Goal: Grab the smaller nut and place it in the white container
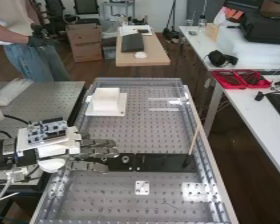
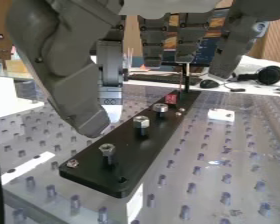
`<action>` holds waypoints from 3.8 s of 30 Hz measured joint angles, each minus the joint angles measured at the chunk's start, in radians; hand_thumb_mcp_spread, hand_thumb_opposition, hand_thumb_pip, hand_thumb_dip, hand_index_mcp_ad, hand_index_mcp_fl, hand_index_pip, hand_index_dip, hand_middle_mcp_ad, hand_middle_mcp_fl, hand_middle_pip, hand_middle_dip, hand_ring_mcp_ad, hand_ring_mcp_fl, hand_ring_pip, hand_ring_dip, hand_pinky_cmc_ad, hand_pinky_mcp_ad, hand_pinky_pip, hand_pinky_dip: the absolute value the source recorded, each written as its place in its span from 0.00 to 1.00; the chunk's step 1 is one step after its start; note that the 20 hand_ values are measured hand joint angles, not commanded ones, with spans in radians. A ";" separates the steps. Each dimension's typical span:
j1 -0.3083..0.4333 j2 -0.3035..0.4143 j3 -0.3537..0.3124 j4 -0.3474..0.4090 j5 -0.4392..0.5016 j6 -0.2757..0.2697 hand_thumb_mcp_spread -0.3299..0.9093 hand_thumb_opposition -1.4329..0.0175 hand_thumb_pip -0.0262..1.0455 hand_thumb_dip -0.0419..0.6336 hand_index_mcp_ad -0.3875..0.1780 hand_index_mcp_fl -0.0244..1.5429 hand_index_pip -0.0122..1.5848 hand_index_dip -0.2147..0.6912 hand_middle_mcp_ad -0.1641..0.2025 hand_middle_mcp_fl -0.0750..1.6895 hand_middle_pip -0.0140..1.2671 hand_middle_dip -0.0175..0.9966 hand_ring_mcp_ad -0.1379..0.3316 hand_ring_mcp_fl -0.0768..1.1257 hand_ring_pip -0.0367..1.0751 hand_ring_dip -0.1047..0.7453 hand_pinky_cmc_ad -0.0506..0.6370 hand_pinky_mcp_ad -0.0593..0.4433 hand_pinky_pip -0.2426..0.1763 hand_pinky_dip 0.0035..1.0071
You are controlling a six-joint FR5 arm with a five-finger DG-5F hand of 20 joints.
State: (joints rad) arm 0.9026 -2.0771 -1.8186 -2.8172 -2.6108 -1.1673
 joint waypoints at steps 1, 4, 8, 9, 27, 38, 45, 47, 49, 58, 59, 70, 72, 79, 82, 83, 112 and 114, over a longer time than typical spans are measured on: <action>0.000 0.000 0.000 0.000 0.000 -0.001 0.60 0.40 0.75 0.41 0.35 0.09 0.98 0.27 0.63 0.04 0.12 0.25 0.60 0.06 0.10 0.24 0.61 0.68 0.35 0.42; -0.001 -0.003 0.002 -0.005 0.000 -0.005 0.60 0.40 0.75 0.41 0.35 0.09 0.98 0.27 0.64 0.04 0.12 0.25 0.60 0.06 0.10 0.24 0.61 0.68 0.36 0.42; -0.002 -0.005 0.001 -0.002 -0.002 -0.003 0.60 0.40 0.75 0.41 0.35 0.09 0.98 0.27 0.64 0.04 0.12 0.25 0.60 0.06 0.10 0.24 0.61 0.68 0.36 0.42; -0.002 -0.005 0.000 0.001 -0.004 0.000 0.60 0.40 0.75 0.41 0.35 0.10 0.98 0.27 0.64 0.04 0.12 0.25 0.60 0.06 0.10 0.24 0.61 0.68 0.36 0.42; -0.003 -0.016 -0.004 0.036 -0.021 0.017 0.60 0.40 0.75 0.41 0.35 0.10 0.98 0.27 0.64 0.04 0.12 0.25 0.59 0.06 0.10 0.24 0.60 0.67 0.36 0.42; -0.006 -0.034 -0.005 0.062 -0.026 0.043 0.60 0.40 0.75 0.41 0.36 0.10 0.98 0.27 0.63 0.04 0.12 0.25 0.59 0.06 0.10 0.24 0.59 0.67 0.36 0.42; -0.003 -0.040 -0.016 0.121 -0.024 0.105 0.60 0.40 0.75 0.41 0.36 0.10 0.98 0.26 0.65 0.04 0.12 0.25 0.59 0.06 0.10 0.24 0.59 0.67 0.36 0.42; -0.002 -0.041 -0.016 0.122 -0.023 0.109 0.60 0.41 0.75 0.41 0.36 0.10 0.98 0.26 0.65 0.04 0.12 0.25 0.59 0.06 0.10 0.24 0.59 0.67 0.36 0.42; -0.001 -0.044 -0.017 0.121 -0.023 0.098 0.60 0.40 0.75 0.42 0.36 0.10 0.98 0.25 0.64 0.04 0.12 0.25 0.59 0.06 0.10 0.24 0.59 0.67 0.36 0.42; 0.000 -0.048 -0.024 0.133 -0.020 0.110 0.60 0.40 0.76 0.41 0.36 0.10 0.98 0.25 0.65 0.04 0.12 0.25 0.59 0.06 0.10 0.25 0.59 0.67 0.36 0.42; -0.001 -0.048 -0.024 0.135 -0.020 0.111 0.60 0.40 0.76 0.41 0.36 0.10 0.98 0.25 0.65 0.04 0.12 0.25 0.59 0.06 0.10 0.24 0.59 0.67 0.36 0.42; -0.005 -0.058 -0.029 0.173 -0.023 0.130 0.60 0.40 0.76 0.41 0.35 0.11 0.98 0.25 0.65 0.04 0.12 0.25 0.59 0.06 0.10 0.24 0.59 0.67 0.36 0.42; -0.005 -0.059 -0.029 0.177 -0.022 0.134 0.60 0.40 0.76 0.41 0.36 0.11 0.98 0.25 0.65 0.04 0.12 0.25 0.59 0.06 0.10 0.24 0.59 0.67 0.36 0.42; -0.005 -0.065 -0.030 0.180 -0.021 0.134 0.60 0.40 0.77 0.41 0.35 0.11 0.98 0.25 0.65 0.04 0.12 0.25 0.58 0.06 0.10 0.24 0.59 0.67 0.36 0.42; -0.006 -0.066 -0.030 0.182 -0.021 0.134 0.60 0.40 0.77 0.42 0.35 0.12 0.98 0.25 0.65 0.04 0.12 0.25 0.58 0.06 0.10 0.25 0.59 0.67 0.36 0.42; -0.006 -0.066 -0.030 0.183 -0.021 0.134 0.60 0.40 0.77 0.42 0.35 0.12 0.98 0.25 0.65 0.04 0.12 0.25 0.59 0.06 0.10 0.25 0.59 0.67 0.36 0.42; -0.008 -0.077 -0.038 0.243 -0.032 0.181 0.59 0.39 0.74 0.41 0.37 0.21 0.96 0.16 0.65 0.07 0.12 0.25 0.58 0.06 0.10 0.25 0.58 0.67 0.36 0.42; -0.008 -0.076 -0.039 0.253 -0.031 0.191 0.59 0.38 0.73 0.41 0.37 0.22 0.96 0.16 0.65 0.07 0.12 0.25 0.58 0.06 0.10 0.25 0.58 0.67 0.36 0.42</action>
State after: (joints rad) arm 0.8947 -2.1535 -1.8578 -2.5645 -2.6418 -0.9765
